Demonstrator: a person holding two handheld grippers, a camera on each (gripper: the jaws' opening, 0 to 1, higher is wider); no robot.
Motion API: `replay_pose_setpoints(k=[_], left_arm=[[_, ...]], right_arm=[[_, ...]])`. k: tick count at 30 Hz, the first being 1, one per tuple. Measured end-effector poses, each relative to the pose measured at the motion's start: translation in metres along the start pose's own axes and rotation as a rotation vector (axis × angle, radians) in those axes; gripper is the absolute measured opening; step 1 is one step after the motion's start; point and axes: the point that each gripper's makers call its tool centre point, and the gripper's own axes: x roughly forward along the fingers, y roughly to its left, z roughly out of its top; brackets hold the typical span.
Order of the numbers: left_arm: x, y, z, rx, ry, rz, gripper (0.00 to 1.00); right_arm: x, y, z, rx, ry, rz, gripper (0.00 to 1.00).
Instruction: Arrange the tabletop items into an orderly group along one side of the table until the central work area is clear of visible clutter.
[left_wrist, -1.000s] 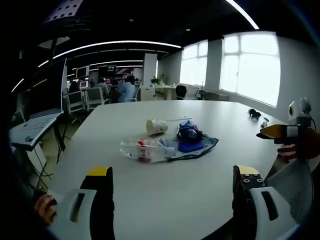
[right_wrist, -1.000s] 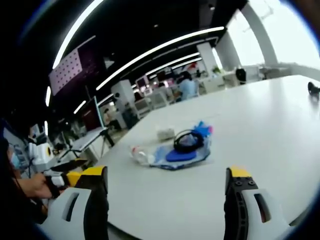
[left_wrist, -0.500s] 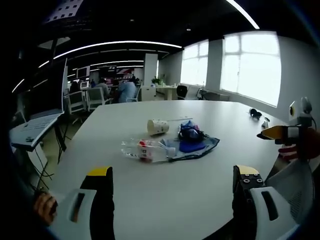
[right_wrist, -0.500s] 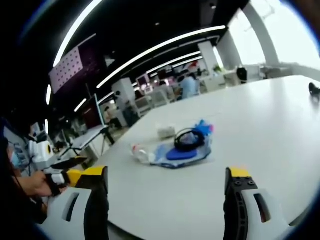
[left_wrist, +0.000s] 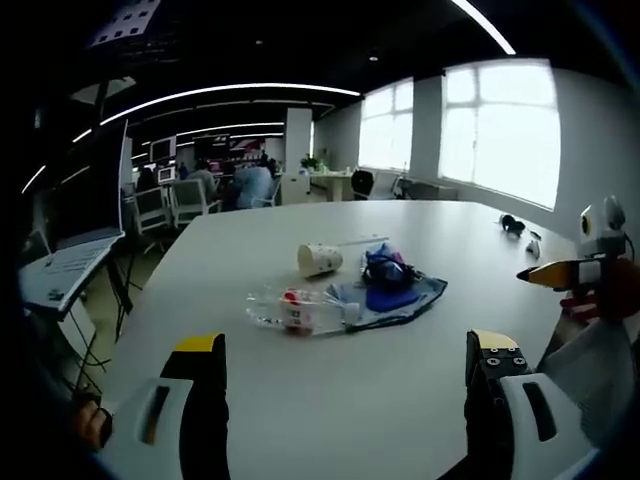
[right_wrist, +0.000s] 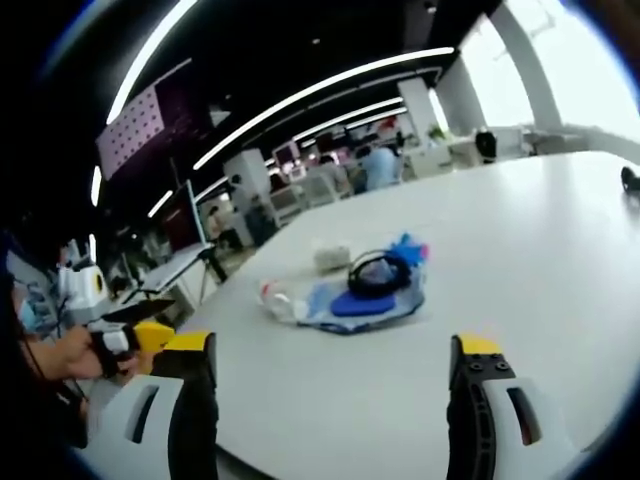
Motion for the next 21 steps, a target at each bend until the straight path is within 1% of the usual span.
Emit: replay_pose_setpoints(k=[6,10,13,21], left_arm=[[0.009,0.009,-0.001,0.003,0.009,-0.003,1.00],[0.018,0.014,-0.001,0.012,0.015,-0.004,1.00],[0.025,0.016,-0.003,0.023,0.024,-0.013,1.00],[0.042,0.028,-0.003,0.015,0.029,-0.010,1.00]], right_arm=[[0.015,0.005,-0.003,-0.008,0.013,0.018,0.94],[0.026,0.011,0.000,-0.016,0.012,0.032,0.94],[0.039,0.017,0.003,-0.021,0.013,0.048,0.93],[0.067,0.032,0.008,-0.039,0.012,0.086,0.93]])
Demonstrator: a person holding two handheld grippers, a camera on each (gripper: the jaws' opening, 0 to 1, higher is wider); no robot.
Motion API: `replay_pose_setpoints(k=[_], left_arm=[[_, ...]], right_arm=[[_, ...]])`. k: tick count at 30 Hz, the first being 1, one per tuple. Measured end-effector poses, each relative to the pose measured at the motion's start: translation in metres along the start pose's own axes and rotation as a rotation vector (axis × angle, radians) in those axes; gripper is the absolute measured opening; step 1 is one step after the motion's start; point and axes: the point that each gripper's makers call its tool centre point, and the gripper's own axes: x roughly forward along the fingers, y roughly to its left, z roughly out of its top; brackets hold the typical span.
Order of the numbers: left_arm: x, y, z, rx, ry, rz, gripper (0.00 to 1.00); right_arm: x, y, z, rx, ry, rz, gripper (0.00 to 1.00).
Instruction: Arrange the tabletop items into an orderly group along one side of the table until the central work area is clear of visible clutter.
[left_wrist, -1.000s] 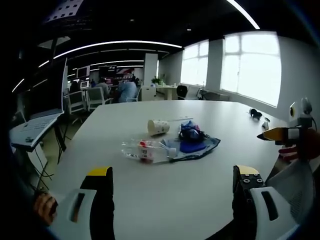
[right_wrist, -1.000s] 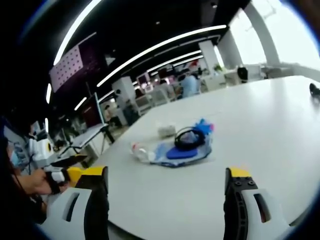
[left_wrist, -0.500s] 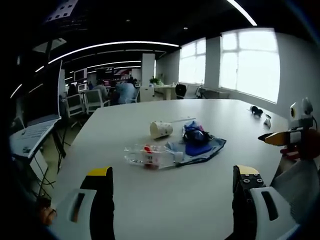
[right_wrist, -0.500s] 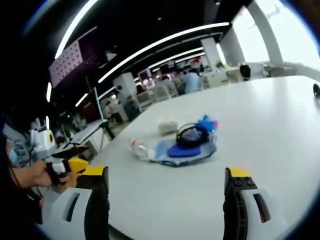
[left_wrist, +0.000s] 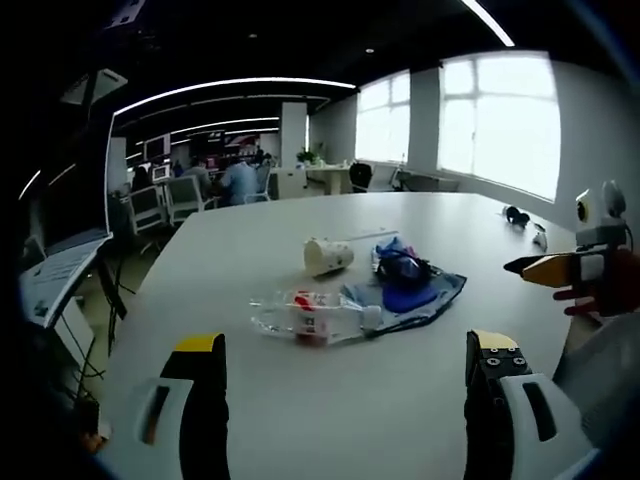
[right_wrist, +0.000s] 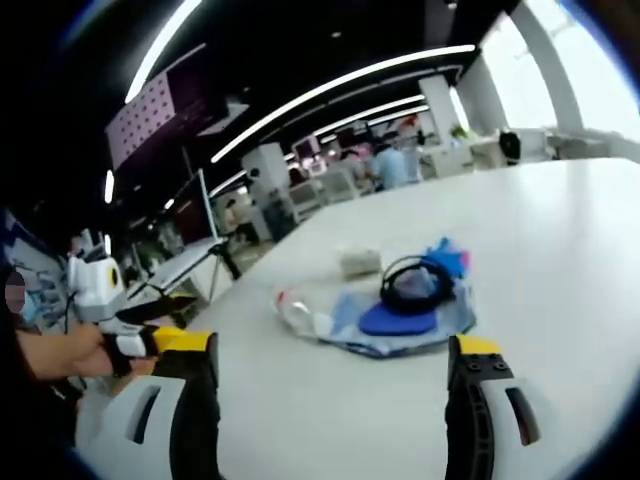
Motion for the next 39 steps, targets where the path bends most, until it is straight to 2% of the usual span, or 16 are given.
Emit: replay_pose_setpoints(k=[7,16,23,30,39], left_arm=[[0.015,0.020,0.001,-0.002,0.004,0.016,1.00],[0.029,0.039,0.001,-0.004,0.011,0.033,1.00],[0.040,0.045,-0.004,0.011,0.030,0.029,1.00],[0.052,0.051,-0.001,0.048,0.042,0.016,0.99],[0.064,0.061,-0.005,0.073,0.065,0.006,0.98]], right_arm=[[0.018,0.006,0.004,-0.014,0.004,0.024,0.92],[0.031,0.001,0.005,-0.018,0.012,0.018,0.91],[0.041,-0.002,0.005,-0.021,0.018,0.015,0.90],[0.051,0.002,0.003,-0.024,0.026,0.027,0.88],[0.062,0.009,0.000,-0.031,0.043,0.046,0.88]])
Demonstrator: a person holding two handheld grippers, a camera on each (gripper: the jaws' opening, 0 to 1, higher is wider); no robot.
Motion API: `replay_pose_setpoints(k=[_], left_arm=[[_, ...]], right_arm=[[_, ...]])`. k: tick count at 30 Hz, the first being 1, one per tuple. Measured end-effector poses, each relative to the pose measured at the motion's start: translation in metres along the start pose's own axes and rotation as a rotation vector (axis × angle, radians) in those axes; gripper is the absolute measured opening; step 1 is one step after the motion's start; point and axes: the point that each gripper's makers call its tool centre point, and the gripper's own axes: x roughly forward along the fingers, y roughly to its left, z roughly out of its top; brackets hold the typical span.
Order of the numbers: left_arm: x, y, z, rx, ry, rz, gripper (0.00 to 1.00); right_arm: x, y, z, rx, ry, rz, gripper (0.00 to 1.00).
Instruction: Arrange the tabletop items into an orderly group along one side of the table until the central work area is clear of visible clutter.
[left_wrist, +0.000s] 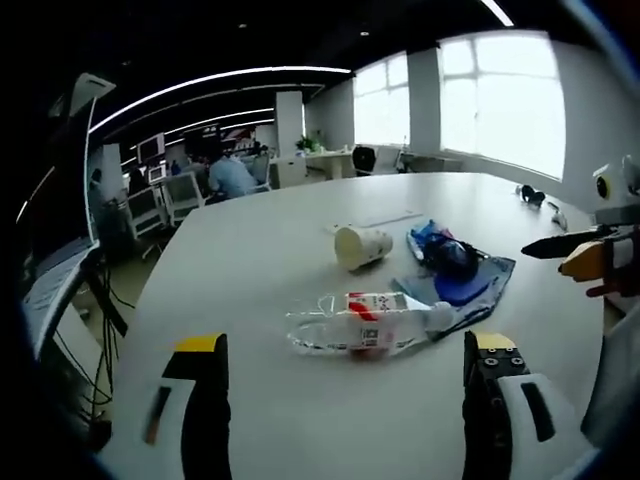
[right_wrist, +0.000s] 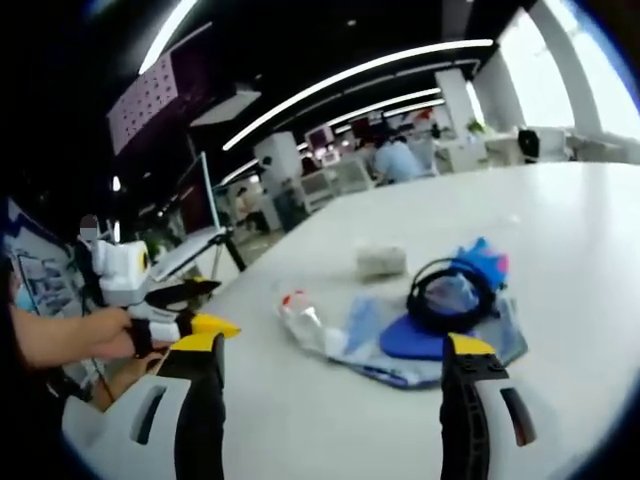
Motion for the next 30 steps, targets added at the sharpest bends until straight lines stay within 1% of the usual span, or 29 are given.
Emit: replay_pose_setpoints(k=[6,14,20,30], left_arm=[[0.007,0.005,-0.003,0.004,0.010,-0.005,0.98],[0.022,0.004,-0.004,0.050,0.031,-0.034,0.97],[0.034,0.005,-0.004,0.129,0.061,-0.062,0.97],[0.047,0.007,0.000,0.224,0.086,-0.098,0.96]], right_arm=[[0.008,-0.002,0.004,-0.008,0.005,0.006,0.87],[0.015,-0.004,0.005,-0.011,0.008,0.007,0.86],[0.017,-0.005,0.005,-0.006,0.007,0.006,0.86],[0.016,-0.010,0.004,0.006,0.004,-0.005,0.86]])
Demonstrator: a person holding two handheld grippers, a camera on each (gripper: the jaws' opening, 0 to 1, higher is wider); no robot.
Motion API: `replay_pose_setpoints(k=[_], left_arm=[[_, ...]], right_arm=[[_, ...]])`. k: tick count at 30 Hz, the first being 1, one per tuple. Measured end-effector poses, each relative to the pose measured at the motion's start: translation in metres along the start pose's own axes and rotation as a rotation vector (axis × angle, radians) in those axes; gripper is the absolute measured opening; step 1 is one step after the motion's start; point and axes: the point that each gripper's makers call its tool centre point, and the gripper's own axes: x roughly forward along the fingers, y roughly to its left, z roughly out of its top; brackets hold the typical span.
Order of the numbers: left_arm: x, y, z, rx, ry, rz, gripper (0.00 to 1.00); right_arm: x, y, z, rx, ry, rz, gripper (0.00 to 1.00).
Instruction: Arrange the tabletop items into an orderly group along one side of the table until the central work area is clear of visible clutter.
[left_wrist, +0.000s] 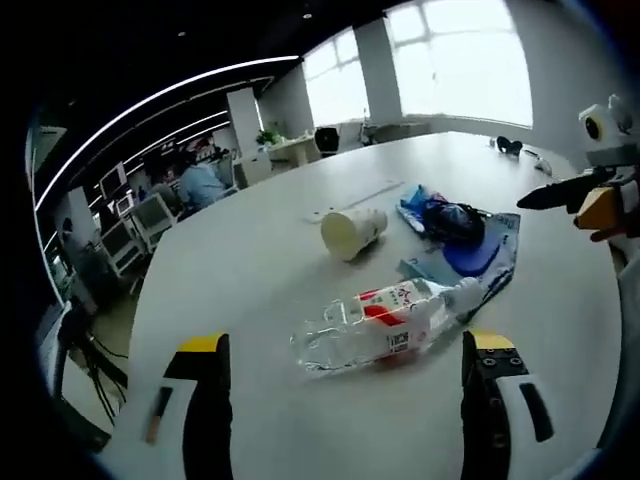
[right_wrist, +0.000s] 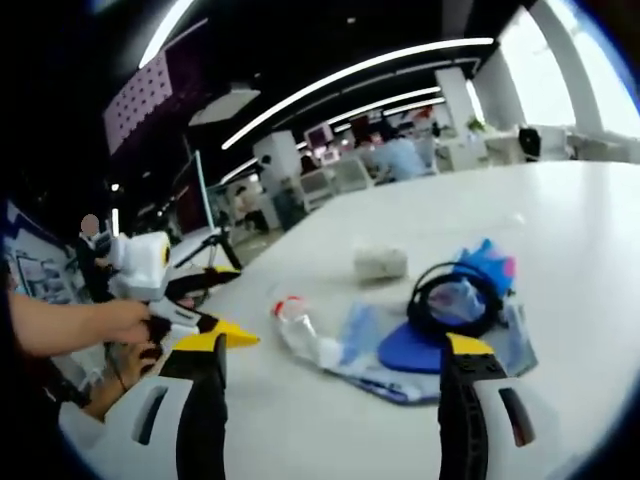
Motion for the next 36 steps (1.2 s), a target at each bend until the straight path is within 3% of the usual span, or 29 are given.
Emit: replay_pose_setpoints(k=[11,15,23,36], left_arm=[[0.011,-0.005,-0.004,0.117,0.052,-0.052,0.95],[0.015,-0.007,-0.004,0.212,0.067,-0.100,0.85],[0.027,-0.004,-0.008,0.352,0.116,-0.153,0.88],[0.039,-0.009,-0.014,0.471,0.163,-0.227,0.83]], right_arm=[[-0.002,-0.002,-0.002,0.009,0.002,-0.006,0.86],[-0.001,-0.002,-0.002,0.011,0.002,-0.006,0.86],[0.000,-0.001,-0.006,0.015,0.006,-0.007,0.85],[-0.002,-0.005,-0.008,0.018,0.012,-0.018,0.85]])
